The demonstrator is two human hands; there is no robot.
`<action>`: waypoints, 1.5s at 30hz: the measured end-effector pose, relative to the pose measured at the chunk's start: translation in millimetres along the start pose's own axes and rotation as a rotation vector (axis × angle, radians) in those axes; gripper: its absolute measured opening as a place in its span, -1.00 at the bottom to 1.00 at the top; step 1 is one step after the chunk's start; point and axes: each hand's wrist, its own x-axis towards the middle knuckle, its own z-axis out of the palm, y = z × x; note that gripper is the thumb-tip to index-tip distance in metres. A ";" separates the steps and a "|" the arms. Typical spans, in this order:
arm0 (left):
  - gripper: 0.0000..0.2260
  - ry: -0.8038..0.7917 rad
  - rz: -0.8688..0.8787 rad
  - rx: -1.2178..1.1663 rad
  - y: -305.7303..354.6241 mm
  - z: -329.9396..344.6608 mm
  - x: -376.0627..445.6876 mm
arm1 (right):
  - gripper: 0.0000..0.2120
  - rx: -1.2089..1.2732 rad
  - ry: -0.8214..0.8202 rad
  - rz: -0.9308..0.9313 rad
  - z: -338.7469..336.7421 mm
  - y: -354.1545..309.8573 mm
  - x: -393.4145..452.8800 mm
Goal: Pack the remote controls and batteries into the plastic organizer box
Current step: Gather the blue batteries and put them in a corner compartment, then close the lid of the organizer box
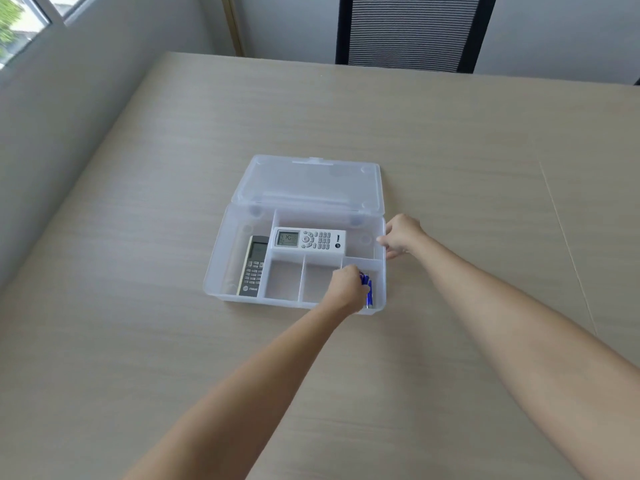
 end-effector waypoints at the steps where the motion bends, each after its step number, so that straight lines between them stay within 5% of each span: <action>1: -0.84 -0.001 -0.027 0.087 5.4 6.0 3.8 | -0.84 0.029 -0.005 -0.003 1.6 0.5 2.4; 8: -0.76 0.085 -0.169 0.149 10.5 28.7 17.8 | -0.79 0.093 -0.029 -0.011 0.1 5.1 6.8; 13: -0.75 0.107 -0.083 0.110 9.7 5.7 0.0 | -0.77 0.133 -0.070 0.028 -3.4 5.2 19.0; 16: -0.67 0.439 0.136 0.077 -26.3 -30.1 -19.7 | -0.35 0.323 -0.053 0.004 -9.9 0.7 29.3; 18: -0.47 0.620 0.114 0.235 -63.6 -53.0 -32.9 | -0.34 0.502 -0.009 -0.029 -15.7 -6.5 42.2; 21: -0.03 0.370 -0.126 0.401 -112.2 -77.2 -37.0 | -0.40 0.608 0.037 -0.018 -15.5 -30.0 63.6; 24: 0.12 0.289 -0.175 0.362 -147.9 -98.8 -32.5 | -0.48 0.490 0.065 -0.026 7.3 -75.7 79.4; 27: 0.17 0.242 -0.143 0.379 -147.7 -90.9 -25.5 | -0.63 0.343 0.091 0.042 6.4 -65.4 88.0; 31: 0.17 0.242 -0.105 0.371 -135.0 -78.0 -32.9 | -0.80 0.441 0.066 0.079 -8.7 -41.7 80.7; 34: 0.18 0.238 -0.120 0.380 -136.3 -74.3 -30.2 | -0.59 0.482 0.089 0.037 -12.6 -34.4 77.5; 38: 0.16 0.219 -0.137 0.369 -133.3 -76.7 -28.2 | -0.69 0.412 0.207 -0.152 -12.7 -36.5 60.6; 41: -0.05 0.259 -0.109 0.127 -129.5 -81.0 -32.4 | -0.66 0.803 -0.037 -0.203 -16.5 -35.4 34.5; 43: -0.36 0.359 -0.059 -0.383 -119.7 -95.8 -45.9 | -0.73 1.165 -0.141 -0.206 -28.4 -28.5 6.3; 45: -0.43 0.384 -0.050 -0.982 -110.2 -118.4 -55.4 | -0.78 1.454 -0.233 -0.163 -42.1 -15.2 -17.7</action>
